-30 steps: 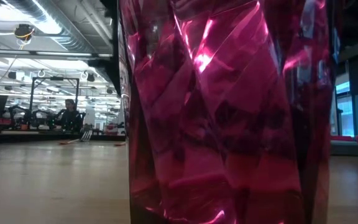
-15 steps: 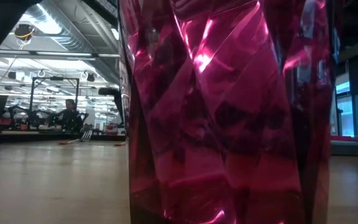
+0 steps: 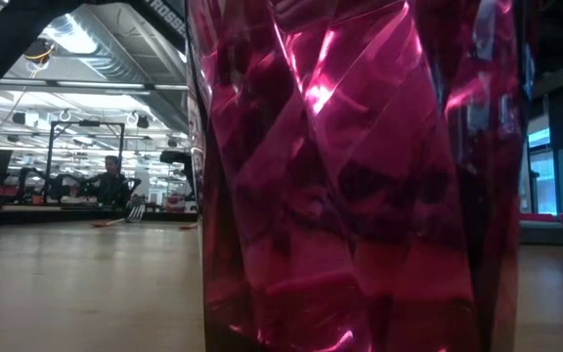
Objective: Pick and place plate/cup/fork/spoon on tray
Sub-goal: Put the orange spoon on the blue tray
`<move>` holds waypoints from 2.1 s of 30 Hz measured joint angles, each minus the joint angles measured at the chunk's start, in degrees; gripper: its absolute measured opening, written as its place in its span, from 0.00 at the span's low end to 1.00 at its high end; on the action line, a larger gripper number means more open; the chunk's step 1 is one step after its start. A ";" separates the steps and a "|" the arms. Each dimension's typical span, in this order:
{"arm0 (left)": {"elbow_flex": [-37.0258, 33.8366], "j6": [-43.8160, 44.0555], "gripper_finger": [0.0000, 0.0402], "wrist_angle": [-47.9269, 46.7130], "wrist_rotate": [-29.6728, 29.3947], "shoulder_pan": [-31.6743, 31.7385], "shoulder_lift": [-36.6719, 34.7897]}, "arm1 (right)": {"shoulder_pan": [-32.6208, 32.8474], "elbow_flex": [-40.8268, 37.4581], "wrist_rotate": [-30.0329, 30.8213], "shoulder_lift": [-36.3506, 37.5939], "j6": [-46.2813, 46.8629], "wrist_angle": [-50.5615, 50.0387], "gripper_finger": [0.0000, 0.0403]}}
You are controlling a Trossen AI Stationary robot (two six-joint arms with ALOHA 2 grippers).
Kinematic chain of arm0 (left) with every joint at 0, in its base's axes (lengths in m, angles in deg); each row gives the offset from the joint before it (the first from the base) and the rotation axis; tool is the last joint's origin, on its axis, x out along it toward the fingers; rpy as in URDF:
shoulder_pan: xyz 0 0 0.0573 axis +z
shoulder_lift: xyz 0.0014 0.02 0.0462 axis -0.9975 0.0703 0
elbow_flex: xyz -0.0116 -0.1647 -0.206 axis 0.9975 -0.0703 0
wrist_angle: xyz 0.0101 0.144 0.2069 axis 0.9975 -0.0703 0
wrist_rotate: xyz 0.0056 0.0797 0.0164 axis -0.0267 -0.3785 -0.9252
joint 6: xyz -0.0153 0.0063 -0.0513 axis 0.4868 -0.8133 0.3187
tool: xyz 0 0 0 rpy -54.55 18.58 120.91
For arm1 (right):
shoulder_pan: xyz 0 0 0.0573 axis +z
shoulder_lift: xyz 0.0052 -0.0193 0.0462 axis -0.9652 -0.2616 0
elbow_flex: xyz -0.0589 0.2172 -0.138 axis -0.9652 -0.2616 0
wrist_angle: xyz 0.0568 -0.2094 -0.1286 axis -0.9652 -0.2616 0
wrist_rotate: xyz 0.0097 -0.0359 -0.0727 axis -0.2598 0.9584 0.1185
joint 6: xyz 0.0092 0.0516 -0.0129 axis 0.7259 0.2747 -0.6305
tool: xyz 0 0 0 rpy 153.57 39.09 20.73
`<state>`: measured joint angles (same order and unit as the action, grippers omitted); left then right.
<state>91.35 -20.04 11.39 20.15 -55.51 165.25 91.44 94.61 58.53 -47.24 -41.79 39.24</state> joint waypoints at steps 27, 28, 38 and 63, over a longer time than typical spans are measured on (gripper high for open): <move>-2.07 -4.00 0.19 1.64 3.06 2.28 0.57 | 0.01 0.00 0.00 -0.01 0.37 -0.02 0.02; -2.56 -4.02 0.19 1.88 3.05 2.30 0.57 | 0.01 0.00 0.00 -0.02 0.35 -0.02 0.02; -5.16 -4.21 0.18 6.64 3.15 2.27 0.59 | 0.01 0.00 0.00 -0.02 0.28 -0.02 0.02; -4.94 -4.32 0.08 6.55 4.41 3.39 3.11 | 0.01 -0.02 0.00 -0.02 0.39 -0.02 0.02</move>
<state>86.41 -24.36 17.94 24.56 -52.12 168.35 91.45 94.59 58.53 -47.26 -41.39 39.22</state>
